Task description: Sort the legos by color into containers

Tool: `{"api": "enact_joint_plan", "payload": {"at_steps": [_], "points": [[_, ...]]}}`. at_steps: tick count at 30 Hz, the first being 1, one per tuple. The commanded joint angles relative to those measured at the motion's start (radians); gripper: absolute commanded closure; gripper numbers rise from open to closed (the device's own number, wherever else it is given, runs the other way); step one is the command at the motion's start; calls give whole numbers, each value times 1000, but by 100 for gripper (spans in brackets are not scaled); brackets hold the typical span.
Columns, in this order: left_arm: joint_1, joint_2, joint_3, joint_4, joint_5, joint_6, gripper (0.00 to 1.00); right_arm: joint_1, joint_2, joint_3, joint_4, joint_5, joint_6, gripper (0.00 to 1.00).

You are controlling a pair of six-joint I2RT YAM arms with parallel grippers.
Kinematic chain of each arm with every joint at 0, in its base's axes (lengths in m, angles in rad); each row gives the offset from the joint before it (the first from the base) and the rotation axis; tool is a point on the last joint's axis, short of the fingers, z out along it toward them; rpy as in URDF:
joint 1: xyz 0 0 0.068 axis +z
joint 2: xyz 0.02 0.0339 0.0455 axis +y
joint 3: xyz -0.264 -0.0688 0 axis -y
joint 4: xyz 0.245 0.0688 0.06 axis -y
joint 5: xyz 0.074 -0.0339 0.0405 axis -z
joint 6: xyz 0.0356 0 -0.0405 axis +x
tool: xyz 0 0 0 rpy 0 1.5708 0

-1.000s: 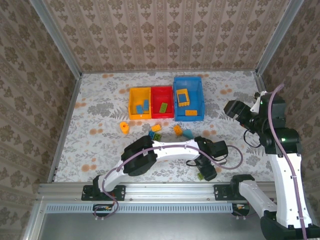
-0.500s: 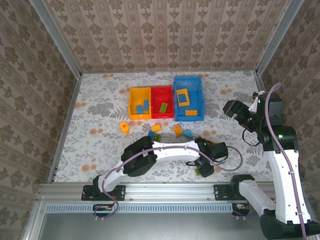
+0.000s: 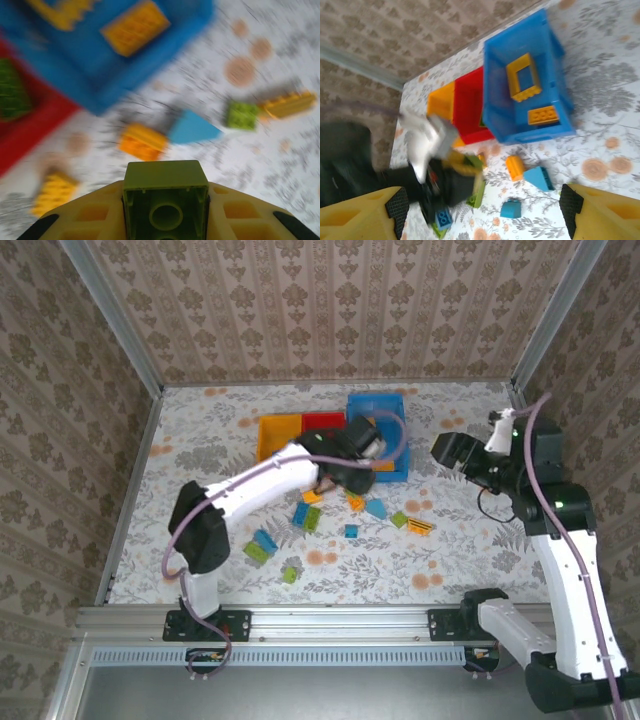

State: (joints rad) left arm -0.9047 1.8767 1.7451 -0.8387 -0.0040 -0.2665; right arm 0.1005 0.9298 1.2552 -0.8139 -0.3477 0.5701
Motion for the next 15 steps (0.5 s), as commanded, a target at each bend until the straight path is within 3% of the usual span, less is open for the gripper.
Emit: {"api": "enact_joint_plan", "payload": {"at_steps": [1,4,8,12,15], "points": [[112,29,79,-58,42,-10,69,156,47,-30,111,39,-52,18],[206,111,195,-75,52,4,70,318,109,-67,213,120,-93,18],[287,268,379,-120,23,-6,72,460,176,-149,419,205,-117,18],[312,416,574,-206,-41,-20,73,499,245,-170,498,230,-67,19],[318,471,606,-204,-71,-40,75,498,266,-184,532,222,-38,19]]}}
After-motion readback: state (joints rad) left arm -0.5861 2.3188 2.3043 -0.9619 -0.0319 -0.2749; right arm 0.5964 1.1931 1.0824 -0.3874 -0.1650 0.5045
